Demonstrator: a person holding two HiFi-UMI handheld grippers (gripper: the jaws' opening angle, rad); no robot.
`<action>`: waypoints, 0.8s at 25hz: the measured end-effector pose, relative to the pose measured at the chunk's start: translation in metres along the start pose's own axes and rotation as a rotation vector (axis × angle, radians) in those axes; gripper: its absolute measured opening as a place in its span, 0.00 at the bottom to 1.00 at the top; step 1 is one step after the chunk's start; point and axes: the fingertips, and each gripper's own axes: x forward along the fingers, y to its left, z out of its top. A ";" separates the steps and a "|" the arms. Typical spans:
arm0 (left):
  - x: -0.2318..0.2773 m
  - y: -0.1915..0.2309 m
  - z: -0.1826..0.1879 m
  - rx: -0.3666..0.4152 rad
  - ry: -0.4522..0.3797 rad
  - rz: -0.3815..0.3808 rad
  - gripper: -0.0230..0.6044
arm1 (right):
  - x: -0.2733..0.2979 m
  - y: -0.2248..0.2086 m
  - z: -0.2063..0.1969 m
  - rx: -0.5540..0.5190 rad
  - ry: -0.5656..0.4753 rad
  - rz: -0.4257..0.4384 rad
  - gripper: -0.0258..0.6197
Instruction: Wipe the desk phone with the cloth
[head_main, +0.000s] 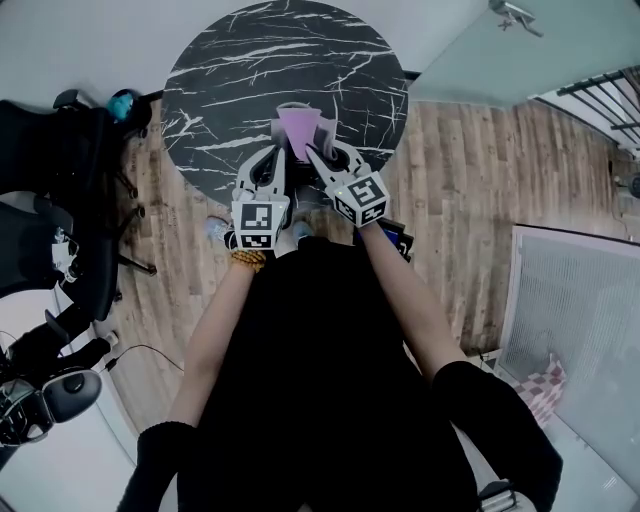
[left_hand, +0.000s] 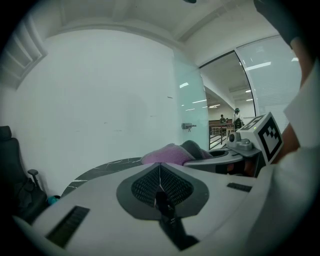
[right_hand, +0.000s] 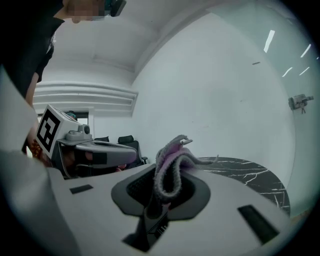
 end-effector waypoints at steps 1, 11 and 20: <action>0.001 0.000 -0.002 -0.004 0.005 -0.001 0.06 | 0.000 0.002 0.002 -0.012 -0.003 0.005 0.13; 0.003 0.007 -0.015 -0.085 0.039 0.016 0.06 | 0.004 0.013 -0.001 -0.093 0.035 0.032 0.12; 0.004 0.006 -0.027 -0.092 0.072 0.008 0.06 | 0.006 0.004 -0.005 -0.065 0.046 0.009 0.12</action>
